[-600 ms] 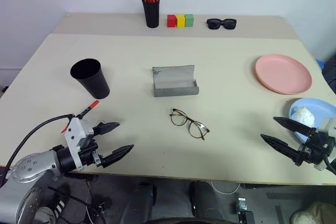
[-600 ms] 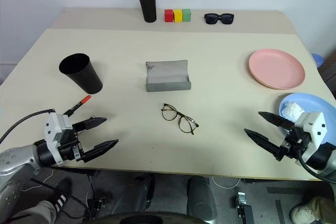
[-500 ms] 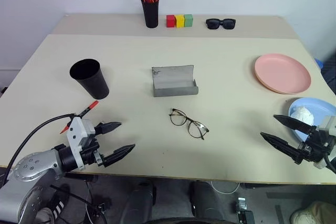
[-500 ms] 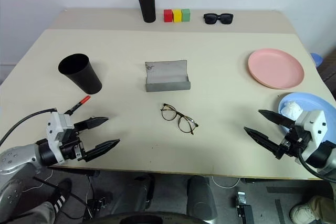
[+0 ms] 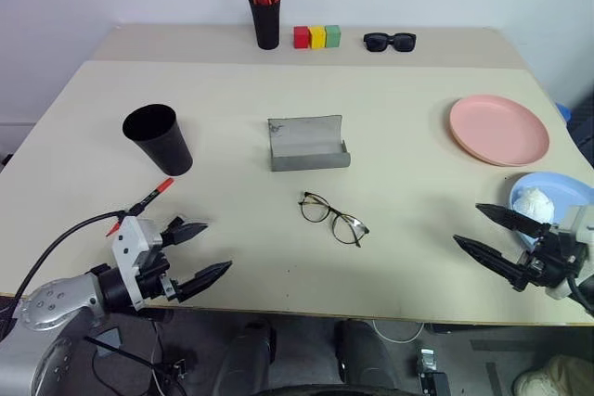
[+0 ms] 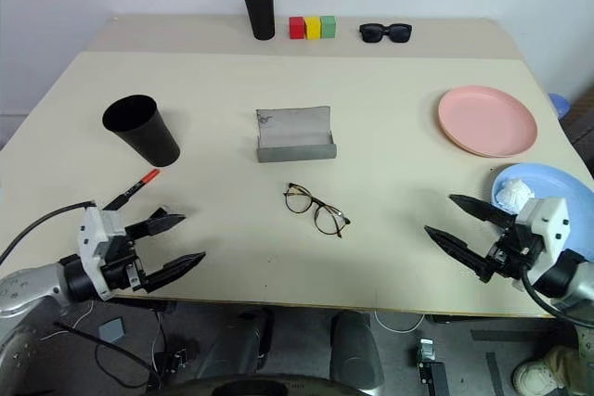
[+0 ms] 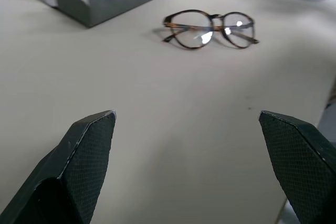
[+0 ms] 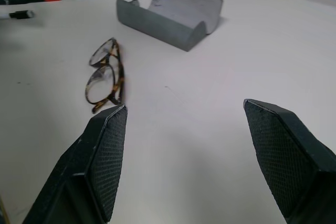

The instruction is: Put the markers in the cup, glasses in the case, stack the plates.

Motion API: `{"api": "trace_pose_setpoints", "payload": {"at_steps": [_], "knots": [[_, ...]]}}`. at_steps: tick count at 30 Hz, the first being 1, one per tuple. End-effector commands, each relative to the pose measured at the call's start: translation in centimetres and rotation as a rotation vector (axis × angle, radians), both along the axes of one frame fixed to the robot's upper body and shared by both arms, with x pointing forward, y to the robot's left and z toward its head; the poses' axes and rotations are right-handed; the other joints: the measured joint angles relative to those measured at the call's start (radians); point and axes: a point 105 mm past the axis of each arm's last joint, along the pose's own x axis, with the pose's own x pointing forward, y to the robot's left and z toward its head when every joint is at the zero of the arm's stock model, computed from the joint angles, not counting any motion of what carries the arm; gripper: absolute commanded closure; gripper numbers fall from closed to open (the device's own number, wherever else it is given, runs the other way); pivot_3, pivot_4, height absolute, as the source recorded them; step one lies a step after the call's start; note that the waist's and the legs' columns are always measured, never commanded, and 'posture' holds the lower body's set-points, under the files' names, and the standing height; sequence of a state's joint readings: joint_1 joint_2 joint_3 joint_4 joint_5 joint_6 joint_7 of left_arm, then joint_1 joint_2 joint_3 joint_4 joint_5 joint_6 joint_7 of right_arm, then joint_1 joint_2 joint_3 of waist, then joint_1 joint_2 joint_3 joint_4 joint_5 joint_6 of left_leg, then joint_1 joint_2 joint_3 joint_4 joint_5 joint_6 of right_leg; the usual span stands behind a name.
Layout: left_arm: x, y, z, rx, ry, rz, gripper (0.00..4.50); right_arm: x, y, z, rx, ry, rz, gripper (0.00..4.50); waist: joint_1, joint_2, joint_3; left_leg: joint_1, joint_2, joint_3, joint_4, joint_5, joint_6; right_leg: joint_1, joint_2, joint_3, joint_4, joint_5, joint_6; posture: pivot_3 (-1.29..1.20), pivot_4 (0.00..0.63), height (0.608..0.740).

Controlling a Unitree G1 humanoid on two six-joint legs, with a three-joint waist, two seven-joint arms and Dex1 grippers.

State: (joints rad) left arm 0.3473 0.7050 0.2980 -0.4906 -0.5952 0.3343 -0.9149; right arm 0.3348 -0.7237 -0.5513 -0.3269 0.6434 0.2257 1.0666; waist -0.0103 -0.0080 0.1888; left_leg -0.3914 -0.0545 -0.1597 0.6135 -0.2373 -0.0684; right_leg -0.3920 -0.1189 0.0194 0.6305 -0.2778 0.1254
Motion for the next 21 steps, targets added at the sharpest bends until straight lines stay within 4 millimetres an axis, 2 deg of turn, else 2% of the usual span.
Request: {"api": "trace_pose_setpoints", "payload": {"at_steps": [1, 6, 11, 14, 17, 21], "knots": [[0.7, 0.2, 1.3, 0.008, -0.081, 0.049, 0.00, 0.7, 1.5, 0.1, -0.018, -0.058, 0.062, 0.90, 0.000, 0.000, 0.000, 0.000, 0.000, 0.000, 0.000, 0.000, 0.000, 0.000, 0.000, 0.000, 0.000, 0.000, 0.000, 0.00, 0.150, 0.740], [1.0, 0.1, 1.7, -0.008, -0.111, 0.089, 0.00, 1.1, 4.1, 0.1, -0.001, -0.037, 0.215, 0.90, 0.001, 0.000, 0.000, 0.000, 0.000, 0.000, 0.000, 0.000, 0.000, 0.000, 0.000, 0.000, 0.000, 0.000, 0.001, 0.00, 0.150, 0.740], [2.0, -0.2, 3.2, -0.099, -0.073, 0.207, 0.00, 1.8, 7.0, 1.4, 0.011, -0.056, 0.404, 0.90, 0.000, -0.001, 0.000, 0.000, 0.000, -0.001, 0.001, 0.000, 0.000, 0.000, 0.000, 0.000, 0.000, 0.002, 0.003, 0.00, 0.150, 0.740], [2.0, 0.7, 4.0, -0.109, -0.036, 0.277, 0.00, 1.7, 8.8, 2.2, 0.005, -0.060, 0.563, 0.90, -0.003, -0.001, 0.000, 0.000, 0.000, -0.001, 0.001, 0.000, 0.000, 0.000, 0.001, 0.000, 0.001, 0.002, 0.003, 0.00, 0.150, 0.740], [2.3, 2.5, 3.6, 0.033, 0.005, 0.381, 0.00, 1.7, 10.3, 2.4, -0.003, -0.051, 0.706, 0.90, -0.002, -0.001, 0.000, 0.000, 0.000, -0.001, 0.001, 0.000, 0.000, 0.000, 0.001, 0.000, 0.001, 0.003, 0.005, 0.00, 0.150, 0.740], [2.6, 4.1, 3.7, 0.101, 0.041, 0.440, 0.00, 2.3, 11.4, 2.4, -0.006, -0.056, 0.786, 0.90, 0.001, -0.001, 0.001, 0.000, 0.000, -0.001, 0.001, 0.000, 0.000, 0.000, 0.001, 0.000, 0.001, 0.003, 0.004, 0.00, 0.150, 0.740]]}}
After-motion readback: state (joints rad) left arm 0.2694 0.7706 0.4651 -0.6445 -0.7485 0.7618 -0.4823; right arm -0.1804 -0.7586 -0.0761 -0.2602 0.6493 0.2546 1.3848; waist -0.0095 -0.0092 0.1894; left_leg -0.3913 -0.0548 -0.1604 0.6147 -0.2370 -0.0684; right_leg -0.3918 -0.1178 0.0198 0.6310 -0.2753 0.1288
